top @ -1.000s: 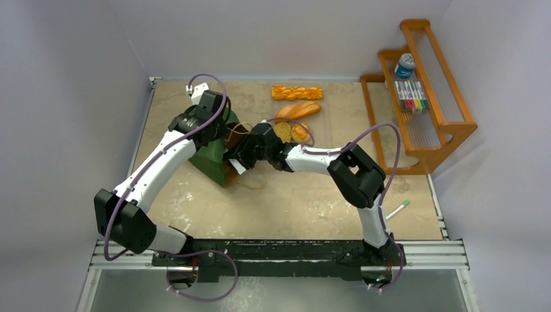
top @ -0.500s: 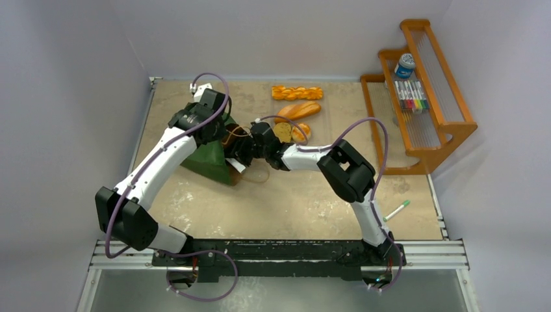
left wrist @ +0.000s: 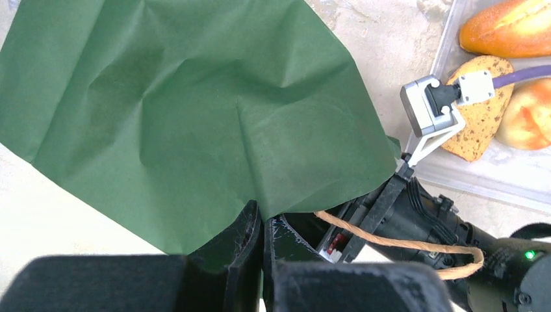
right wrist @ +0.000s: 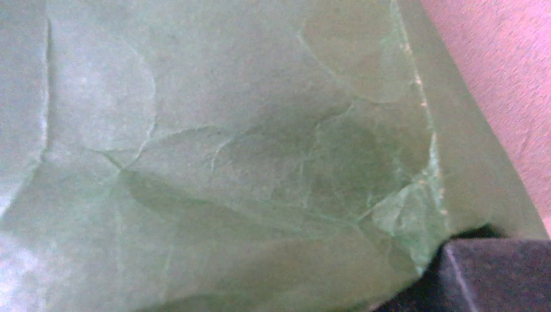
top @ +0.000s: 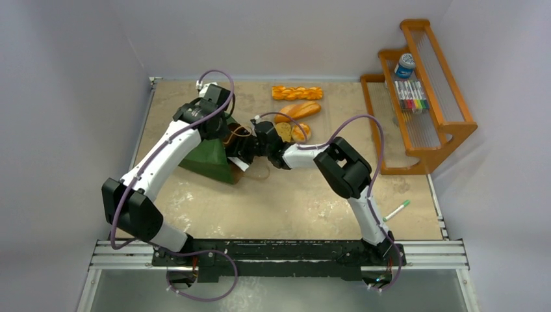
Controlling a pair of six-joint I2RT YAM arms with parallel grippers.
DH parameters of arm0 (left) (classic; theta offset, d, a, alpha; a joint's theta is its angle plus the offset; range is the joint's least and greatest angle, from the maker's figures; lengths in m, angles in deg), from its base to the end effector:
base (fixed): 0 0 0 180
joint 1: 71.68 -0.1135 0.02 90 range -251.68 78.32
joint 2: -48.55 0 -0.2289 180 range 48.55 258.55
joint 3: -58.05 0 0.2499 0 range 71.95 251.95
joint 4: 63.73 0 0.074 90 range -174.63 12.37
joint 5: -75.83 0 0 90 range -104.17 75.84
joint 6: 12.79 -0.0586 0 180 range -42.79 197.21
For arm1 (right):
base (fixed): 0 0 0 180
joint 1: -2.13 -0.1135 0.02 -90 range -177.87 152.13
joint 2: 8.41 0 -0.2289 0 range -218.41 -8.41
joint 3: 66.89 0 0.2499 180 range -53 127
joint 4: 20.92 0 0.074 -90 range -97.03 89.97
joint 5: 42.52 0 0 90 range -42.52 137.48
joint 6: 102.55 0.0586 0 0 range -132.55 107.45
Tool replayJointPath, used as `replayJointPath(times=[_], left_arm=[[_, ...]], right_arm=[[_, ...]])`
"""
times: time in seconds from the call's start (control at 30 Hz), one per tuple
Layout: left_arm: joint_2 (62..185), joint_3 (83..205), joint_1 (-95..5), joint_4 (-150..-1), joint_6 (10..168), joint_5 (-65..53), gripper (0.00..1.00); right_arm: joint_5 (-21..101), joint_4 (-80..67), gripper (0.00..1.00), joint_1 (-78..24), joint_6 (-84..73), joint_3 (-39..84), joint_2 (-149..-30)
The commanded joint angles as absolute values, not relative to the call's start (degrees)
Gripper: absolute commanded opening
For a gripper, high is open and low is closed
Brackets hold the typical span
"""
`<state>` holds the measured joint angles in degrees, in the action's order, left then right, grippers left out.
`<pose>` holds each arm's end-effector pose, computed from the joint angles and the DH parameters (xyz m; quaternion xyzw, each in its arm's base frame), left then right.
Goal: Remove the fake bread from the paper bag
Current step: Take out the fake bread from the paper bag.
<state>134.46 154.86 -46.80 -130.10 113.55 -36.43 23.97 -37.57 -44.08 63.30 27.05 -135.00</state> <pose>0.3012 -0.1152 0.2834 -0.1506 0.9266 0.0104 0.3445 0.3220 0.3696 0.1273 0.0815 0.7872 0.5943 0.1430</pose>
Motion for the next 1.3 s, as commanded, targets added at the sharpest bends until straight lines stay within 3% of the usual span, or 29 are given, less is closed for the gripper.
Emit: replayJointPath(times=[0.0, 0.57, 0.67, 0.8, 0.9, 1.27], left_arm=[[135.4, 157.7, -46.5, -130.9, 112.7, -32.5, 0.0], [139.0, 159.8, -46.6, -131.3, 110.3, -29.2, 0.0], [139.0, 160.1, -46.6, -131.3, 110.2, -29.3, 0.0], [138.8, 160.1, -46.7, -131.4, 110.4, -30.0, 0.0], [138.2, 160.6, -46.9, -131.4, 111.0, -31.5, 0.0], [136.3, 161.9, -48.7, -132.3, 113.6, -39.2, 0.0]], right_arm=[[20.2, -43.7, 0.45, -43.6, 60.6, 31.1, -136.7], [14.8, -45.0, 0.45, -43.0, 59.2, 40.1, -143.8], [13.5, -46.0, 0.37, -42.8, 59.6, 40.3, -144.4], [12.9, -46.2, 0.13, -42.5, 58.9, 39.4, -143.7], [13.2, -45.6, 0.01, -42.2, 57.8, 37.3, -141.7], [17.7, -38.3, 0.0, -40.3, 50.4, 25.0, -127.6]])
